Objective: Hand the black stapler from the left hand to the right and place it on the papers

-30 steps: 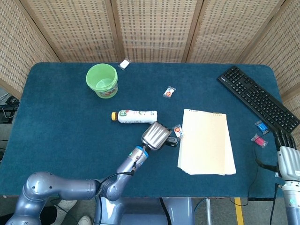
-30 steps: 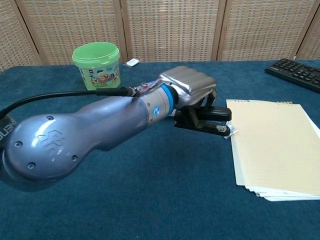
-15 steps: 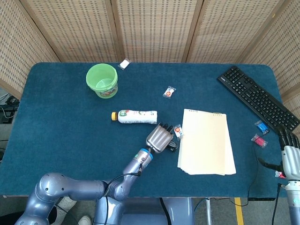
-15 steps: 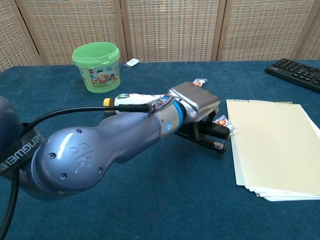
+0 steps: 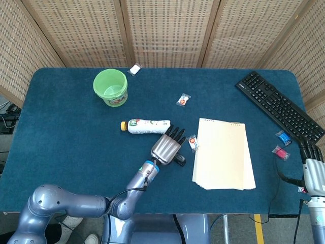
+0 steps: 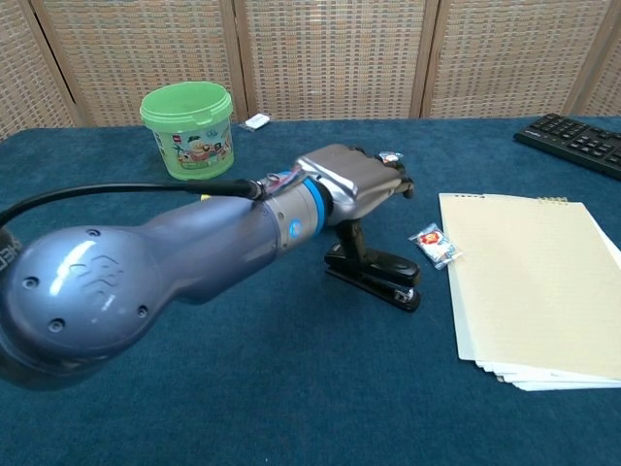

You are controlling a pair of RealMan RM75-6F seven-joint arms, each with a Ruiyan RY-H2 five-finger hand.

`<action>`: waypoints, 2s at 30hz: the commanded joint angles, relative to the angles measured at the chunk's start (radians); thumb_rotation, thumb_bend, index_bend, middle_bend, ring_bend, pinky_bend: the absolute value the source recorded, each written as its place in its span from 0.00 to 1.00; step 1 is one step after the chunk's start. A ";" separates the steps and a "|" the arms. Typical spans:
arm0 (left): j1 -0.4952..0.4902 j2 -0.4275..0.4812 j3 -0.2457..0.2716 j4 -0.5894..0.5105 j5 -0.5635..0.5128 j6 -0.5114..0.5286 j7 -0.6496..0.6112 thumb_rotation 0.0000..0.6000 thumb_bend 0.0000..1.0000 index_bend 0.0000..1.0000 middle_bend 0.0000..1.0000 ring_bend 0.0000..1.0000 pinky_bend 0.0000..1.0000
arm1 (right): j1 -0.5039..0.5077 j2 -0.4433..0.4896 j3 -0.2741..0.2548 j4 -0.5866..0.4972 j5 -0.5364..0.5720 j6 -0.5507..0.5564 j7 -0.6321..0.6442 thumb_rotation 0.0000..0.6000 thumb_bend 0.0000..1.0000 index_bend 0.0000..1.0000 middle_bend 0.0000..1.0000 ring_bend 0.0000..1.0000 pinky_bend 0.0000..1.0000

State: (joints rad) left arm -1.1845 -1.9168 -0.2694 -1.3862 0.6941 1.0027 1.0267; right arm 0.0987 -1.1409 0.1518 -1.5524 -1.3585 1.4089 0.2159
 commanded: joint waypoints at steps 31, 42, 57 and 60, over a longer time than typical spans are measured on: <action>0.844 0.759 0.441 -0.301 0.675 0.571 -0.773 1.00 0.33 0.10 0.00 0.00 0.00 | 0.020 -0.054 -0.029 -0.091 -0.069 0.027 -0.180 1.00 0.04 0.14 0.00 0.00 0.00; 0.954 0.738 0.428 -0.121 0.717 0.581 -0.927 1.00 0.33 0.10 0.00 0.00 0.00 | 0.146 -0.140 0.029 -0.393 -0.049 -0.048 -0.522 1.00 0.11 0.30 0.01 0.00 0.05; 0.985 0.744 0.385 -0.064 0.769 0.536 -1.013 1.00 0.33 0.10 0.00 0.00 0.00 | 0.395 -0.503 0.157 -0.493 0.336 -0.073 -1.025 1.00 0.18 0.36 0.06 0.00 0.09; 0.992 0.743 0.384 -0.049 0.789 0.531 -1.039 1.00 0.33 0.10 0.00 0.00 0.00 | 0.449 -0.618 0.169 -0.414 0.453 -0.056 -1.092 1.00 0.19 0.36 0.05 0.00 0.09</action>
State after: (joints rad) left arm -0.1962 -1.1734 0.1143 -1.4433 1.4745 1.5349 -0.0016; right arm 0.4945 -1.6703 0.3006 -2.0271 -0.9931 1.3362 -0.8127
